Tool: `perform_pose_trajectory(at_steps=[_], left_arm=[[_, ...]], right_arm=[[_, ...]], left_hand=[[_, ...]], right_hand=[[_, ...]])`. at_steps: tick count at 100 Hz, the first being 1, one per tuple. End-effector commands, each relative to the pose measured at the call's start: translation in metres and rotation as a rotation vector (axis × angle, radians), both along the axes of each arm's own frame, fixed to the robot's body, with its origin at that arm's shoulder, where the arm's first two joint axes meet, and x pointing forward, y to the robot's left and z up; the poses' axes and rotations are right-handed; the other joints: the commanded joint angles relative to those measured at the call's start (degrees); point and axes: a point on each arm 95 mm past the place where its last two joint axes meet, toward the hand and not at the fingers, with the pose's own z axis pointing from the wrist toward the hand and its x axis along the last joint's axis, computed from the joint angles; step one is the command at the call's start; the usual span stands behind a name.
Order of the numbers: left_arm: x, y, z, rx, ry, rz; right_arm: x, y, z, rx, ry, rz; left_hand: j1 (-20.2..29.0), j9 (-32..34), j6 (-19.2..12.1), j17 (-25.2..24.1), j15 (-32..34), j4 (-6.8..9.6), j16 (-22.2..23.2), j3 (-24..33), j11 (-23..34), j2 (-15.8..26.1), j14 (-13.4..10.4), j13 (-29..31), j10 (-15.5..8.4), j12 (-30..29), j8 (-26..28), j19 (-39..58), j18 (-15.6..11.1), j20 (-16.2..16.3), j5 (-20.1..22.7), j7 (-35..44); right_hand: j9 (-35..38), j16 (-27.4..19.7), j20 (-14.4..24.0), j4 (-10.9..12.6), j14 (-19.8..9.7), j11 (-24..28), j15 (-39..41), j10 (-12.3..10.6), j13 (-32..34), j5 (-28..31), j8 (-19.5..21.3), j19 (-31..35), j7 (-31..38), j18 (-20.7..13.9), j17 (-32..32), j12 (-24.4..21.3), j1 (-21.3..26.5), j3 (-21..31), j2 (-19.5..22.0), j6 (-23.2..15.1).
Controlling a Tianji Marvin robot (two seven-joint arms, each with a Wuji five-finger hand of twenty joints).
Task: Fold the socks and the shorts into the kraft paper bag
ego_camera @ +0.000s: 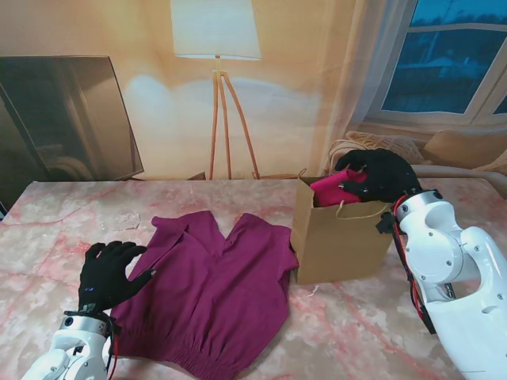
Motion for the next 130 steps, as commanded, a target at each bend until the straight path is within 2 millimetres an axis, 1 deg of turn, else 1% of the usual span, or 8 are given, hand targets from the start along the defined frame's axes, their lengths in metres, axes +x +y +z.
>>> perform_pose_trajectory(at_steps=[1, 21, 43, 49, 66, 79, 96, 130], left_arm=[[0.0, -0.001, 0.001, 0.003, 0.004, -0.011], [-0.001, -0.001, 0.001, 0.007, 0.007, -0.015], [-0.009, -0.011, -0.001, 0.007, 0.036, -0.039], [-0.013, -0.015, -0.002, 0.005, 0.047, -0.048], [-0.028, -0.026, -0.005, 0.03, 0.084, -0.048], [-0.041, -0.035, -0.011, 0.025, 0.116, -0.056], [-0.053, -0.045, -0.021, -0.007, 0.189, -0.068], [-0.062, -0.055, -0.041, -0.058, 0.387, -0.019]], right_arm=[[-0.003, -0.001, 0.001, -0.015, -0.001, -0.006], [-0.007, -0.007, 0.004, -0.025, -0.015, -0.021], [-0.023, -0.001, 0.015, -0.005, -0.12, 0.021], [-0.031, 0.003, 0.019, -0.011, -0.146, 0.045], [-0.058, 0.022, 0.025, -0.011, -0.201, 0.143], [-0.08, 0.038, 0.021, -0.027, -0.187, 0.24], [-0.095, 0.066, -0.005, -0.027, -0.099, 0.363], [-0.094, 0.121, -0.094, -0.021, 0.155, 0.5]], left_hand=[[0.6, -2.3, -0.3, -0.5, -1.3, 2.68, -0.4, -0.3, -1.3, 1.1, -1.3, -1.8, 0.9, -0.8, 0.0, -0.7, -0.1, -0.4, -0.7, -0.9], [1.0, -2.1, -0.2, -0.6, -1.2, 2.73, -0.3, -0.2, -1.2, 1.7, -1.1, -1.8, 1.2, -0.7, 0.0, -1.0, 0.0, -0.3, -0.4, -0.8], [4.1, 0.2, -1.3, -0.8, -0.3, 3.23, 0.5, -1.9, -0.8, 6.9, 0.0, -1.0, 1.5, -0.4, 1.0, -3.7, 1.6, -0.2, 2.9, 1.3], [4.6, 0.9, -1.4, -0.8, 0.0, 3.47, 0.8, -3.2, -0.6, 8.3, 0.3, -0.2, 1.8, -0.1, 1.1, -2.4, 1.8, 1.2, 3.6, 1.6], [7.0, 3.3, -1.3, 1.0, 1.9, 4.21, 2.3, -3.7, 0.3, 11.6, 1.8, 2.4, 2.7, 0.8, 1.6, 1.7, 3.5, 3.3, 4.9, 2.5], [9.0, 5.8, -1.2, 5.3, 4.2, 3.21, 4.4, -5.2, 1.0, 11.3, 3.0, 5.5, 3.4, 1.8, 3.7, 8.1, 5.4, 5.4, 6.7, 4.3], [9.7, 7.7, 0.5, 7.2, 5.3, 3.6, 4.8, -8.3, 1.0, 14.0, 5.0, 7.9, 5.4, 1.7, 3.6, 11.8, 5.8, 4.5, 8.4, 4.2], [13.6, 6.3, 7.7, 4.7, 4.7, 3.87, 1.2, -17.8, -0.1, 21.2, 9.6, 6.6, 10.9, -2.5, -1.0, 12.6, 8.6, 0.0, 8.9, -0.2]], right_hand=[[-2.8, -1.3, 2.4, 2.1, 0.2, -1.0, -1.7, -1.4, -2.2, -2.2, 0.2, -1.3, -2.0, -0.4, -2.2, -1.0, -1.6, -1.2, 1.0, 0.5], [-7.6, -3.5, 3.7, 2.6, 0.0, -5.2, -6.3, -1.7, -8.3, -5.8, -0.6, -6.1, -4.8, 0.0, -10.1, -2.8, -5.3, -5.5, 3.8, 1.2], [-9.0, -5.6, 3.0, 3.3, -1.1, -6.9, -8.7, -1.3, -10.8, -5.9, -0.7, -10.8, -5.3, -2.3, -13.6, -4.3, -7.5, -7.9, 7.6, 1.5], [-8.0, -7.3, 1.8, 4.1, -2.0, -8.5, -10.0, -1.5, -10.7, -5.9, -0.7, -12.8, -5.5, -4.0, -13.9, -5.9, -8.7, -8.2, 10.9, 1.1], [-5.3, -9.3, 0.6, 5.3, -3.0, -10.4, -10.7, -1.2, -9.2, -4.4, -0.6, -12.7, -5.1, -5.5, -12.2, -7.9, -5.5, -5.4, 15.7, 0.9], [-3.7, -9.8, 0.1, 6.1, -3.1, -10.3, -10.4, -1.1, -7.6, -2.8, -0.2, -12.0, -4.3, -6.1, -10.1, -8.0, -1.9, -2.7, 19.2, 0.7], [-2.2, -10.8, -2.5, 3.9, -1.6, -9.7, -10.0, 0.0, -6.0, -2.7, -1.8, -11.0, -2.9, -5.2, -8.0, -7.8, 1.8, -0.6, 21.7, 1.0], [-1.7, -11.8, -5.5, 4.0, -0.9, -8.7, -9.4, 1.7, -5.2, -2.6, -2.6, -10.2, -1.2, -4.8, -6.7, -7.4, 5.3, 1.3, 21.9, 2.7]])
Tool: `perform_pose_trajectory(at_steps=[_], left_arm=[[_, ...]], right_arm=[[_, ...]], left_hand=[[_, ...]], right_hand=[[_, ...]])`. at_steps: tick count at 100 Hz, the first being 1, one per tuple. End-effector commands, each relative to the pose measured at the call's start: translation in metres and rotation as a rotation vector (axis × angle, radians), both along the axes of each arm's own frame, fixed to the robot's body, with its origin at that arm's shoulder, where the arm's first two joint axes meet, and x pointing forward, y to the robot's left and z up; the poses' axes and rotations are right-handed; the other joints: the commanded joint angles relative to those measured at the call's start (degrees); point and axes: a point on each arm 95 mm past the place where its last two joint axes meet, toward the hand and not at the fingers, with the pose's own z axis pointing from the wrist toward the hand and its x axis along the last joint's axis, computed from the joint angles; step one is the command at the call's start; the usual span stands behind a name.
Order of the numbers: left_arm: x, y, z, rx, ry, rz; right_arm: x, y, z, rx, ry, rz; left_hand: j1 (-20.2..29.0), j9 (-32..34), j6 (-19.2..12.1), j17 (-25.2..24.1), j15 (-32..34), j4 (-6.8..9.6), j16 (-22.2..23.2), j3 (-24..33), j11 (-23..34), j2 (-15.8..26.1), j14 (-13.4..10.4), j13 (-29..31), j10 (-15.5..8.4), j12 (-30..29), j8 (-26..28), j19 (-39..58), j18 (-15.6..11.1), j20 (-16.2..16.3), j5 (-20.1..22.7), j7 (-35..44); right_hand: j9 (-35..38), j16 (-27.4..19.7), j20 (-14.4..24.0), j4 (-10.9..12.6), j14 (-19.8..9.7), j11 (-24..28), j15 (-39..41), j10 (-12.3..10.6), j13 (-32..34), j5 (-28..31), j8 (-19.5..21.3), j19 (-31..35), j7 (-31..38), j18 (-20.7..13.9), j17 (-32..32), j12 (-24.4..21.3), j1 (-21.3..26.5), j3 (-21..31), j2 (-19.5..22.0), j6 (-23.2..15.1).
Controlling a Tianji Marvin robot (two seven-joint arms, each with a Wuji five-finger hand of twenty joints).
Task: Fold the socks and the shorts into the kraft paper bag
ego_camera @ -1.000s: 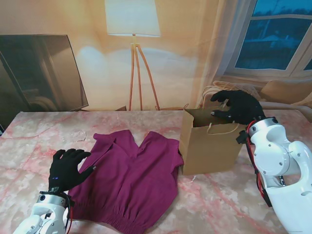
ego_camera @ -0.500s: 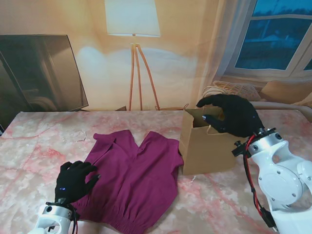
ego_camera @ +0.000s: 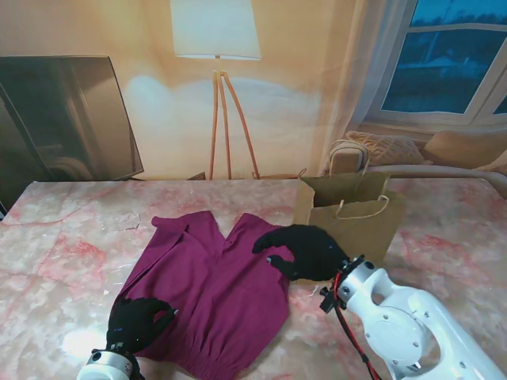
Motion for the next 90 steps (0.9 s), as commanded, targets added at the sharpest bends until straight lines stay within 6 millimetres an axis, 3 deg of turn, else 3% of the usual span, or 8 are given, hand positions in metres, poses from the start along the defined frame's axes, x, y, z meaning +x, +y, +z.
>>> perform_pose_trajectory(at_steps=[1, 20, 24, 37, 62, 73, 81, 90], left_arm=[[-0.006, -0.002, -0.004, -0.003, 0.034, 0.005], [-0.012, 0.007, -0.011, 0.024, 0.156, 0.045], [-0.013, 0.011, -0.013, 0.032, 0.173, 0.053], [-0.018, 0.027, -0.013, 0.08, 0.214, 0.083], [-0.023, 0.065, -0.007, 0.153, 0.259, 0.12], [-0.024, 0.077, -0.001, 0.176, 0.264, 0.119], [-0.024, 0.083, 0.002, 0.187, 0.257, 0.112], [-0.024, 0.088, 0.007, 0.195, 0.248, 0.105]], right_arm=[[0.0, 0.006, -0.023, -0.024, 0.061, 0.002], [0.008, 0.025, -0.064, -0.076, 0.153, -0.003], [0.009, 0.028, -0.07, -0.082, 0.173, -0.009], [0.014, 0.037, -0.088, -0.096, 0.229, -0.014], [0.025, 0.053, -0.108, -0.075, 0.305, 0.0], [0.028, 0.06, -0.114, -0.086, 0.325, 0.016], [0.03, 0.064, -0.118, -0.123, 0.341, 0.03], [0.03, 0.066, -0.123, -0.189, 0.381, 0.048]], left_hand=[[1.7, -1.1, 1.6, -0.9, 0.3, 2.67, -0.8, -2.2, -1.1, 2.9, 1.4, -0.5, 2.7, -1.1, -1.0, 0.2, 1.2, -1.0, -0.4, -1.5], [4.4, -3.8, 2.8, -3.8, 0.1, 2.79, -1.8, -9.7, -1.1, 6.9, 1.1, -3.4, 2.5, -1.9, -1.8, -2.0, 1.1, -2.5, -1.7, -3.4], [7.3, -4.0, 2.8, -3.8, -0.1, 3.12, -1.5, -14.8, -1.1, 8.3, 1.0, -3.5, 2.5, -1.7, -1.5, -2.5, 1.0, -1.9, -1.6, -3.9], [6.8, -3.9, 2.6, -4.0, -0.2, 3.16, -1.5, -15.7, -1.2, 9.3, 0.6, -3.7, 2.2, -1.7, -1.4, -2.5, 1.0, -1.6, -1.4, -3.8], [5.6, -4.0, -0.5, -5.2, -1.2, 3.6, -1.6, -16.6, -1.6, 9.0, -1.7, -4.5, -0.6, -1.2, -0.4, -4.6, 0.6, -2.2, -1.0, -2.9], [4.7, -5.9, -3.5, -5.9, -2.9, 4.11, -2.1, -16.2, -2.5, 8.7, -3.6, -6.1, -2.4, -0.9, 1.5, -7.5, 0.1, -2.9, -2.0, -1.4], [4.2, -7.0, -4.6, -6.6, -3.8, 4.16, -2.4, -16.2, -2.9, 8.5, -4.6, -7.3, -3.1, -1.0, 2.3, -8.5, -0.1, -2.9, -1.7, -0.5], [3.0, -7.8, -4.9, -6.9, -5.0, 4.52, -2.9, -16.0, -3.1, 8.3, -5.4, -8.3, -3.7, -1.1, 3.2, -10.6, -0.4, -2.9, -2.3, -0.1]], right_hand=[[0.8, -1.4, -1.8, -0.2, 0.7, 0.6, -0.6, 0.9, 1.0, 0.1, -0.9, 1.7, 1.4, -0.7, 0.5, -0.4, 1.8, 2.3, 1.6, 0.8], [1.5, -3.5, -4.8, -0.5, 1.7, -1.3, -1.2, 3.7, 0.7, -0.1, -2.4, 1.4, 1.2, 0.1, -0.2, -1.4, 1.3, 1.1, 3.0, 3.5], [1.5, -4.1, -5.7, 0.2, 1.8, -2.3, -1.3, 4.1, 0.2, -0.1, -2.8, 1.4, 0.6, 0.2, -0.6, -1.8, 0.5, 1.0, 3.5, 4.1], [1.1, -4.8, -6.8, 1.5, 1.6, -3.4, -1.4, 4.4, -1.0, -0.4, -2.6, 1.4, -0.1, 0.0, -1.8, -2.3, -1.5, 0.1, 4.7, 4.6], [-2.7, -5.6, -8.1, 3.0, 0.3, -3.8, -2.0, 3.5, -5.1, -2.9, -0.8, 0.6, -2.6, -1.2, -5.5, -2.1, -9.7, -7.9, 8.3, 4.9], [-7.4, -6.6, -8.4, 2.8, -2.5, -5.2, -4.1, 1.6, -10.1, -6.0, -0.7, -1.2, -4.0, -1.8, -9.9, -2.5, -11.5, -10.2, 8.6, 4.1], [-11.7, -7.5, -6.0, 3.2, -4.3, -6.6, -5.6, 0.3, -14.5, -7.9, -0.3, -1.3, -5.0, -1.6, -12.8, -3.2, -12.8, -13.5, 9.7, 3.5], [-14.3, -7.5, -2.3, 3.7, -3.4, -8.2, -5.7, 0.1, -16.0, -10.6, 0.0, -1.1, -6.6, -1.5, -13.2, -4.0, -13.8, -18.1, 11.4, 3.5]])
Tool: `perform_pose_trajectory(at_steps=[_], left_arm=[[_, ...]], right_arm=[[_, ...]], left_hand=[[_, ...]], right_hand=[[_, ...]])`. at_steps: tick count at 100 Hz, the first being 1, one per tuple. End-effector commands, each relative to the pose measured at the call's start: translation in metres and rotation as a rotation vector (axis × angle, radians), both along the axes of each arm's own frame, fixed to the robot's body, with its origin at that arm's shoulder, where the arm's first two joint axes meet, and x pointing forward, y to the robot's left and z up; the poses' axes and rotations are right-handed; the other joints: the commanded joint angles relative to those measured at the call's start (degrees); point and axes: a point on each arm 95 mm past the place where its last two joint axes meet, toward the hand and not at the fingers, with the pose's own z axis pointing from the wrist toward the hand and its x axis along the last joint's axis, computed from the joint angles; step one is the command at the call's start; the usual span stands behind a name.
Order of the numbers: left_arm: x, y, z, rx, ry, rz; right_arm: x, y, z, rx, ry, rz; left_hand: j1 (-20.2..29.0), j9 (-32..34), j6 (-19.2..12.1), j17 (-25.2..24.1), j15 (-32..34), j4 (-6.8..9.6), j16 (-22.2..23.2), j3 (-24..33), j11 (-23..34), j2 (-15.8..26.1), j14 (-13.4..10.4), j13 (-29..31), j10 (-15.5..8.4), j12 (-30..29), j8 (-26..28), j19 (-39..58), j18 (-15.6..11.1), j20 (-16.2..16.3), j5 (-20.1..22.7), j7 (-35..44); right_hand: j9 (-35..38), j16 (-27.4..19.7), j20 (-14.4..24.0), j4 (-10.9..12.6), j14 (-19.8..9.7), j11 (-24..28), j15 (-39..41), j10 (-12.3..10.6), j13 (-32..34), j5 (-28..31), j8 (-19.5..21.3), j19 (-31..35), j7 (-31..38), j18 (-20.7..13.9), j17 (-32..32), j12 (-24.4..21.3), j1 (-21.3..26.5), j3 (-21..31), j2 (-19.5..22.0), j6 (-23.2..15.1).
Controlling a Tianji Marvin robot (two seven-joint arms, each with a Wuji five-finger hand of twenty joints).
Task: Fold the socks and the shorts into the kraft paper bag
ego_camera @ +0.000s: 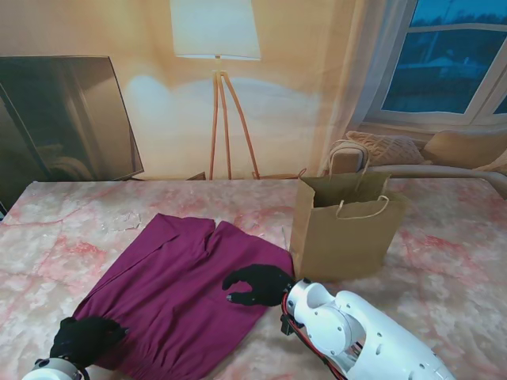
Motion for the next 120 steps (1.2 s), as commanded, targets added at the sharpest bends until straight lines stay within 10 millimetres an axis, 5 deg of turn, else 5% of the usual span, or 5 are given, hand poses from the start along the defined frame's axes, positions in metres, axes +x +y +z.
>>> perform_pose_trajectory(at_steps=[1, 51, 85, 107, 120], left_arm=[[-0.004, 0.003, 0.0, 0.011, 0.01, -0.003], [0.011, 0.018, 0.013, 0.05, -0.016, 0.031], [0.025, -0.015, 0.014, 0.001, -0.13, -0.001], [0.046, -0.035, 0.001, -0.038, -0.11, -0.061], [0.056, -0.047, -0.008, -0.045, -0.059, -0.129]], right_arm=[[-0.002, 0.002, -0.005, -0.039, 0.034, 0.018], [-0.028, -0.007, -0.034, -0.116, 0.218, 0.07], [-0.062, -0.01, -0.038, -0.078, 0.294, 0.12], [-0.083, -0.006, -0.022, 0.001, 0.301, 0.19], [-0.084, -0.004, -0.006, 0.08, 0.195, 0.171]], left_hand=[[-0.8, -1.7, -0.3, -1.1, -2.0, 3.12, -0.8, -1.4, -1.4, 2.0, -0.7, -2.0, -1.1, 0.2, 1.1, -1.2, -0.2, -0.5, 0.1, 1.9], [-1.6, -4.5, 1.2, -1.6, -3.6, 3.21, -0.6, -1.0, -2.2, 1.4, -0.6, -4.4, -0.6, 0.2, -0.3, -6.5, 0.2, -0.2, -3.9, -1.8], [-1.9, -3.5, 2.3, -0.1, -1.9, 3.15, 0.6, -0.5, -1.6, 1.0, 0.7, -2.3, 0.1, 0.6, -1.4, -3.6, 0.2, 3.0, -5.3, -3.2], [-2.6, -8.7, 1.7, -1.4, -3.7, 3.29, -0.3, -0.4, -3.5, 0.5, -0.5, -6.3, -2.3, -0.7, -3.1, -4.6, -0.3, 2.0, -10.0, -6.2], [-2.4, -9.6, 1.0, -1.6, -4.9, 3.89, -1.2, 1.0, -3.4, 0.3, -2.2, -7.7, -3.8, -1.5, -3.3, -9.2, -0.8, 0.9, -10.2, -5.8]], right_hand=[[-2.4, -1.0, 3.5, 3.4, -0.7, -1.4, -1.2, -1.4, -1.8, -2.4, 1.1, -0.2, -1.5, -1.5, -0.8, -1.2, -2.3, -3.4, 1.8, -0.9], [10.5, 12.7, 15.3, 4.4, 7.3, 3.6, 13.0, 5.2, 15.5, 7.0, 1.9, 14.2, -1.3, 1.6, 8.6, 0.8, -5.1, -18.0, 11.1, 3.9], [14.7, 13.7, 17.3, 5.1, 8.9, 5.2, 15.5, 7.1, 18.4, 7.0, 2.8, 19.6, -2.3, 4.6, 9.9, 1.3, -4.9, -23.6, 17.8, 6.1], [15.0, 12.1, 16.0, 5.2, 8.8, 4.5, 13.9, 6.9, 18.6, 7.0, 3.1, 19.2, -2.8, 4.8, 10.3, 0.9, -3.7, -25.9, 18.6, 5.7], [14.5, 11.1, 14.4, 5.6, 7.6, 6.5, 12.4, 4.0, 16.6, 6.8, 3.8, 17.2, -2.2, 3.3, 9.1, 2.0, -2.2, -24.9, 16.6, 2.6]])
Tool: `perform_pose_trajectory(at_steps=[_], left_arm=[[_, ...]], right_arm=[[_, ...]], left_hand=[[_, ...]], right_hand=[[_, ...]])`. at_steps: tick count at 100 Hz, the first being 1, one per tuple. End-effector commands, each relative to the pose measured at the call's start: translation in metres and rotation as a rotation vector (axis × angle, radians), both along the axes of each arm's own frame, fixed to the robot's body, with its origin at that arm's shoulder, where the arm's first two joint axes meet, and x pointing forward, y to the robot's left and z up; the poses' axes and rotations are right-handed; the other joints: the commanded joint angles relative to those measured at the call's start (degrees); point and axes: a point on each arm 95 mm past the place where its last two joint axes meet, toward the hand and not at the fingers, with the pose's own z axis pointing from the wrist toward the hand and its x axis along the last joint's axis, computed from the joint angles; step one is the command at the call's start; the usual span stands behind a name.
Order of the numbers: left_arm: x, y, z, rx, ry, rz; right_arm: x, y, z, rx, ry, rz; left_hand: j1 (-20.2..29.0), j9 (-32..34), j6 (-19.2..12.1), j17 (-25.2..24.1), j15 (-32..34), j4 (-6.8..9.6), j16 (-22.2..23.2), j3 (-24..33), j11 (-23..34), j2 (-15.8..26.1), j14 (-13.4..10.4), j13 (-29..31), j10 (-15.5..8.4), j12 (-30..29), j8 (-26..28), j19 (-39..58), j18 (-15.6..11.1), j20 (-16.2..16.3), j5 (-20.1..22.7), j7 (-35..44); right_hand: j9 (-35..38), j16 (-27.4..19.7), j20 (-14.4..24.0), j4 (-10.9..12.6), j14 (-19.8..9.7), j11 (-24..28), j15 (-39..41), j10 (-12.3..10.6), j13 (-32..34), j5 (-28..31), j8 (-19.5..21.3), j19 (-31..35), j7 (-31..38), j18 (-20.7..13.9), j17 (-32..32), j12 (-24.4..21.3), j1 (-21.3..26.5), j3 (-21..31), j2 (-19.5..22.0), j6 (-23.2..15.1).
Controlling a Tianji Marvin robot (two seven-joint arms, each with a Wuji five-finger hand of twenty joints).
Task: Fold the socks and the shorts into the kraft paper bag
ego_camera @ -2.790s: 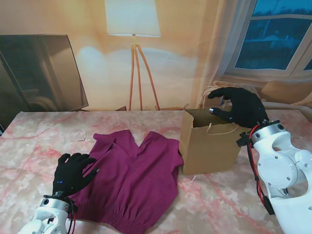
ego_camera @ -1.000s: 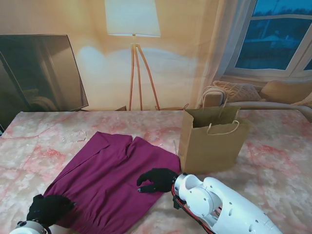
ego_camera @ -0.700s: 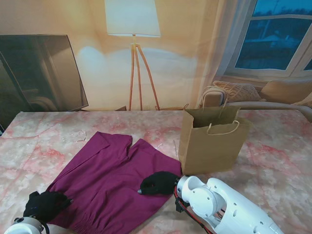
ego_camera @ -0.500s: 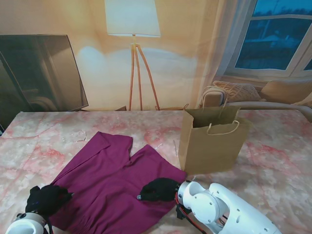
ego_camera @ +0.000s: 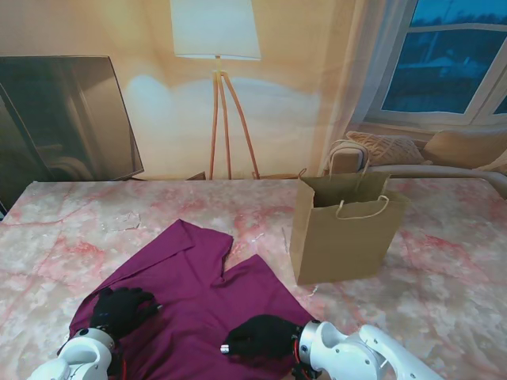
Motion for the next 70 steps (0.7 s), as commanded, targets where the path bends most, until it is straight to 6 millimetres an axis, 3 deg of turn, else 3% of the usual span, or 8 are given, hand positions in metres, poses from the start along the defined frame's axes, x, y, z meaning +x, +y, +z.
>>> perform_pose_trajectory(at_steps=[1, 16, 33, 51, 70], left_arm=[[0.002, -0.005, -0.002, -0.001, 0.015, -0.026], [0.006, -0.014, -0.013, -0.024, 0.056, -0.083], [0.006, -0.024, -0.018, -0.061, 0.065, -0.173], [0.006, -0.032, -0.019, -0.07, 0.067, -0.249], [0.002, -0.032, -0.023, -0.089, 0.06, -0.296]], right_arm=[[-0.003, 0.007, 0.009, 0.045, -0.06, -0.021], [0.009, 0.013, 0.029, 0.127, -0.203, -0.097], [0.029, 0.023, 0.04, 0.111, -0.267, -0.132], [0.048, 0.035, 0.029, 0.068, -0.232, -0.129], [0.075, 0.048, 0.006, 0.012, -0.18, -0.136]], left_hand=[[-0.6, -2.5, -0.7, -0.5, -1.9, 3.88, -0.8, 1.1, -1.2, 0.3, -1.8, -1.9, -2.3, -0.8, -0.5, -2.3, -0.4, -0.6, -1.0, -0.5], [-0.8, -1.6, -1.5, -0.8, -2.6, 4.17, -1.6, 2.3, -0.8, 0.1, -3.3, -1.7, -3.1, -1.1, 0.2, -5.3, -0.5, -0.3, 1.4, 1.0], [-1.5, -0.2, -2.5, -0.8, -3.7, 4.09, -3.5, 3.5, -0.4, -0.1, -6.3, -2.4, -3.7, -1.3, 0.8, -11.2, -2.2, 0.4, 3.2, 2.3], [-2.0, 0.6, -3.9, -1.4, -3.7, 4.15, -4.1, 3.7, -0.2, 0.1, -7.6, -2.5, -4.3, -1.2, 1.4, -13.3, -3.3, 1.3, 5.4, 3.7], [-2.1, 0.9, -5.4, -1.2, -3.5, 4.35, -4.5, 4.2, 0.0, 0.2, -8.2, -2.3, -4.8, -1.2, 1.9, -15.2, -4.2, 2.1, 6.4, 5.0]], right_hand=[[0.9, -1.7, -0.7, 3.0, 0.6, 2.1, -1.8, -2.4, -1.2, -0.1, 1.1, -0.2, -0.1, -1.3, -1.3, 1.4, 0.8, 0.0, -0.9, -2.6], [-1.4, -3.3, -3.2, 2.9, -1.3, 3.1, -5.5, -4.0, -5.2, -0.7, 1.4, -6.6, 0.5, -3.0, -4.9, 1.8, -0.6, 8.0, -6.5, -4.6], [-8.9, -8.7, -8.9, 2.5, -6.0, -1.6, -13.3, -5.6, -13.1, -4.8, 0.5, -18.3, -1.1, -7.7, -11.0, 0.0, -2.2, 10.7, -8.7, -5.0], [-14.2, -13.1, -14.1, 2.5, -10.3, -6.7, -17.1, -7.4, -19.6, -7.9, -0.8, -26.7, -2.9, -12.5, -15.7, -2.3, -3.2, 9.5, -8.9, -4.1], [-17.1, -14.7, -15.7, 2.0, -12.8, -9.6, -18.1, -8.8, -23.8, -9.9, -1.6, -30.3, -3.8, -15.0, -19.2, -3.6, -6.0, 5.8, -6.8, -3.7]])
